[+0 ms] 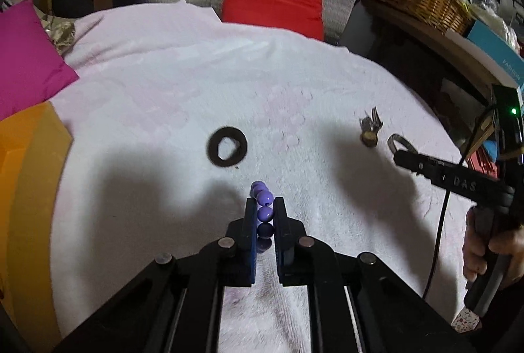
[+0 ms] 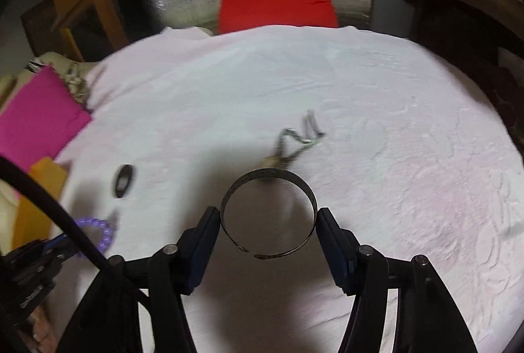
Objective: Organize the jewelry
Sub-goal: 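Carry the purple bracelet in the left gripper and the bangle in the right gripper to the orange box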
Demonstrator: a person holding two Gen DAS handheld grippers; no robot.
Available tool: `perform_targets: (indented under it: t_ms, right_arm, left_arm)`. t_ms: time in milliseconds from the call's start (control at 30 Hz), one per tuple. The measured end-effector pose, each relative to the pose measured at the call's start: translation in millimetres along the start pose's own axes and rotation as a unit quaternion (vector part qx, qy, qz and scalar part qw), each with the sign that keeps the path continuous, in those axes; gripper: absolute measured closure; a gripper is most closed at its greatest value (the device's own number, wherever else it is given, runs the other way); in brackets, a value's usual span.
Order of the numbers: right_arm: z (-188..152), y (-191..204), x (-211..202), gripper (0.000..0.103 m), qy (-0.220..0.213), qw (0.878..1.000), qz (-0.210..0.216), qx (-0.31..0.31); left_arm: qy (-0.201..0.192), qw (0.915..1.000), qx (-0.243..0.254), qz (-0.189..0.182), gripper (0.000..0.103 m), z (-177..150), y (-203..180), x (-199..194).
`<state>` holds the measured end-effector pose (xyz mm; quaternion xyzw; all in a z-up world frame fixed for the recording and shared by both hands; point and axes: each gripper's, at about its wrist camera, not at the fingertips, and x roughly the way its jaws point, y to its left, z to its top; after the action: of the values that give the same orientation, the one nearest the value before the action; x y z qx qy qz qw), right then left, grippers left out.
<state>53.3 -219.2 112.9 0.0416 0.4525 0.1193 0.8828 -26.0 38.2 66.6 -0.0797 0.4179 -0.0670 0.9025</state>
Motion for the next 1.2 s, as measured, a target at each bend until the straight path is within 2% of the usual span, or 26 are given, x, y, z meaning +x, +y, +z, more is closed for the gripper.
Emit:
perform_targets:
  t_ms: [267,367,533,667,833,1000,1200]
  right_arm:
    - [-5.5,41.3,-11.8,0.039,-0.007,0.999,0.049,-0.013]
    - [-6.9,57.0,-17.0,0.039,-0.015,0.998,0.062,-0.014]
    - [-8.2,83.2,-30.5,0.039,-0.034,0.995,0.087,-0.016]
    - [-10.7,105.8,-43.2,0.039,-0.054,0.992,0.111,-0.020]
    - [-16.2,138.7,-60.8,0.039,-0.083,0.985,0.144,-0.044]
    - [-19.1,169.7,-69.5,0.039,-0.103,0.978,0.172,-0.064]
    - [-25.8,210.3,-67.4,0.039,-0.101,0.971,0.195,-0.096]
  left_arm:
    - [-0.054,0.9977,-0.040,0.006,0.094,1.7,17.6,-52.8]
    - [-0.083,0.9951,-0.047,0.027,0.094,1.2,20.7,-77.0]
    - [-0.127,0.9892,-0.052,0.052,0.094,-5.2,24.9,-120.2]
    - [-0.158,0.9840,-0.068,0.045,0.094,-5.6,38.3,-152.9]
    - [-0.198,0.9749,-0.073,0.072,0.094,-4.3,59.4,-182.9]
    - [-0.209,0.9668,-0.100,0.108,0.094,-9.5,100.2,-195.5]
    - [-0.203,0.9567,-0.136,0.158,0.094,-15.6,146.6,-194.6]
